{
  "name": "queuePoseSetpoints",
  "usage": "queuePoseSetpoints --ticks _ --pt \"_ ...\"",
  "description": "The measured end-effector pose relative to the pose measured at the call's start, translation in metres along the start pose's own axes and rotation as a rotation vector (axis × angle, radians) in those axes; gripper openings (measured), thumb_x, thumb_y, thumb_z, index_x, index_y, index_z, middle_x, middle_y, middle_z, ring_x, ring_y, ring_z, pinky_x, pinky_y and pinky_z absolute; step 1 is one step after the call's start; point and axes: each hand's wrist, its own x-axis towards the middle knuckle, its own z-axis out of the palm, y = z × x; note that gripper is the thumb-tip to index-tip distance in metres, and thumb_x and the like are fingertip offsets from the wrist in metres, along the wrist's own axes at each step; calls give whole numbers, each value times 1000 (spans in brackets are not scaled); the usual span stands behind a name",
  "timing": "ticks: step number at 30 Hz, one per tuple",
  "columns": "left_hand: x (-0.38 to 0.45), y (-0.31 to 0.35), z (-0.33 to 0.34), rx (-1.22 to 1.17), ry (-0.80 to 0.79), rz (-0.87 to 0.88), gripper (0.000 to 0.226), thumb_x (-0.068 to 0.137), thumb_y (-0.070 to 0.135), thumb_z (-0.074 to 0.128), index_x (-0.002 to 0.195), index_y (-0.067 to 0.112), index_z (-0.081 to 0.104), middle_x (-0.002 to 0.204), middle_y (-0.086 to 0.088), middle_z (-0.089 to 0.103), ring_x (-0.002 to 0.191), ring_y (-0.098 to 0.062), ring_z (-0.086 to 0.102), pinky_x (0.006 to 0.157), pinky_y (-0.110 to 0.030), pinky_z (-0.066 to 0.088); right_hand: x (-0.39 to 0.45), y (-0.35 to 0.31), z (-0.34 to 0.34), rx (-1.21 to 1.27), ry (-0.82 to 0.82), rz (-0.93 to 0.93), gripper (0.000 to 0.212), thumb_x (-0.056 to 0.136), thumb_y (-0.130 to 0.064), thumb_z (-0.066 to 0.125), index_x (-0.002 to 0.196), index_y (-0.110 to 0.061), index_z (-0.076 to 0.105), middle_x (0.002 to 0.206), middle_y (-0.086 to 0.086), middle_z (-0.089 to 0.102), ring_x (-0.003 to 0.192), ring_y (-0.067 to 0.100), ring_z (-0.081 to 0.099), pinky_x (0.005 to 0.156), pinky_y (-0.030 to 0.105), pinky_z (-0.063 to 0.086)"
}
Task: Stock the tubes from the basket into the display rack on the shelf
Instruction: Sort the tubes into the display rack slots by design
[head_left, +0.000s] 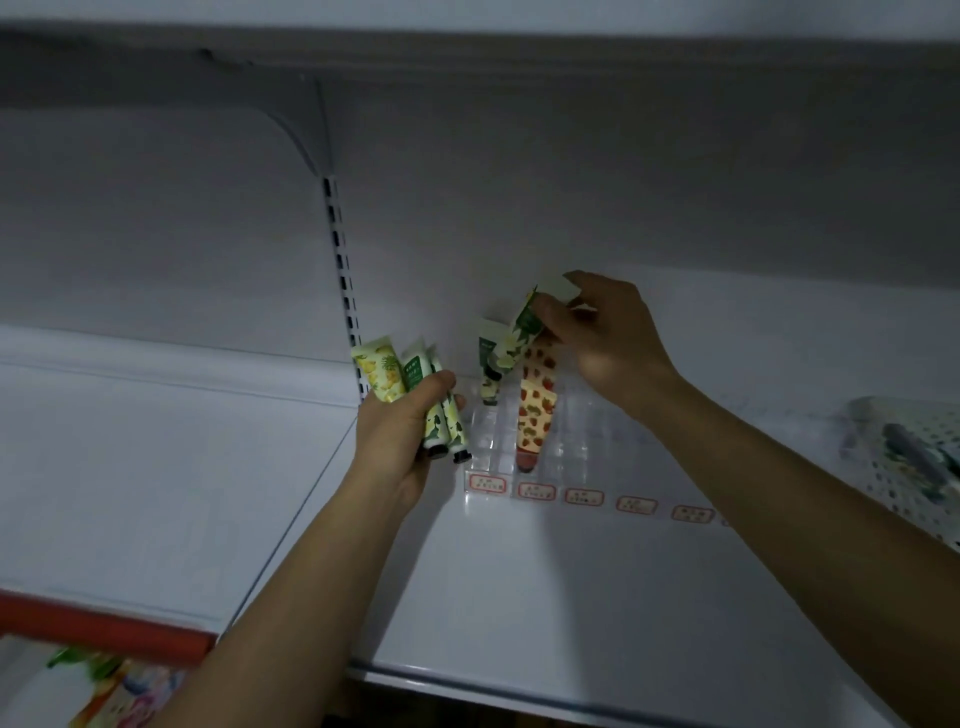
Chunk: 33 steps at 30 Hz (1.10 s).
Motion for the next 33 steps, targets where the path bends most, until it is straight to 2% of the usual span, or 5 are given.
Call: queuePoseSetpoints --ticks 4,8,22,28,33 --pt "18 -18 -4 26 32 6 24 81 -1 74 99 9 64 80 -13 68 64 -22 70 59 -37 58 6 7 19 -327 16 -93 23 93 -18 67 76 -3 67 70 9 67 56 4 51 52 10 37" --pt "19 -36 -7 -142 -52 -81 22 79 -3 74 97 8 66 83 -17 68 77 -32 68 85 -53 55 13 17 31 -403 38 -84 20 90 -23 69 74 -11 67 66 1 64 63 18 59 60 28 43" --pt "22 -41 -15 -129 -97 -79 22 75 0 78 92 10 69 88 -22 67 89 -39 64 93 -66 48 16 6 47 -776 -59 -71 35 89 -39 62 62 -30 43 67 -10 45 107 22 40 89 41 30" --pt "20 -39 -17 -164 -114 -68 21 78 0 77 94 11 70 85 -17 68 82 -34 67 93 -58 50 18 3 56 -883 -128 -45 26 87 -50 66 79 -25 61 74 -10 36 119 22 36 90 41 27" --pt "17 -37 -17 -201 -127 -53 26 82 1 73 106 6 64 88 -18 66 83 -32 68 85 -49 54 16 5 58 -1061 -169 -82 39 88 -58 60 98 -22 71 85 -3 53 119 25 36 91 44 28"
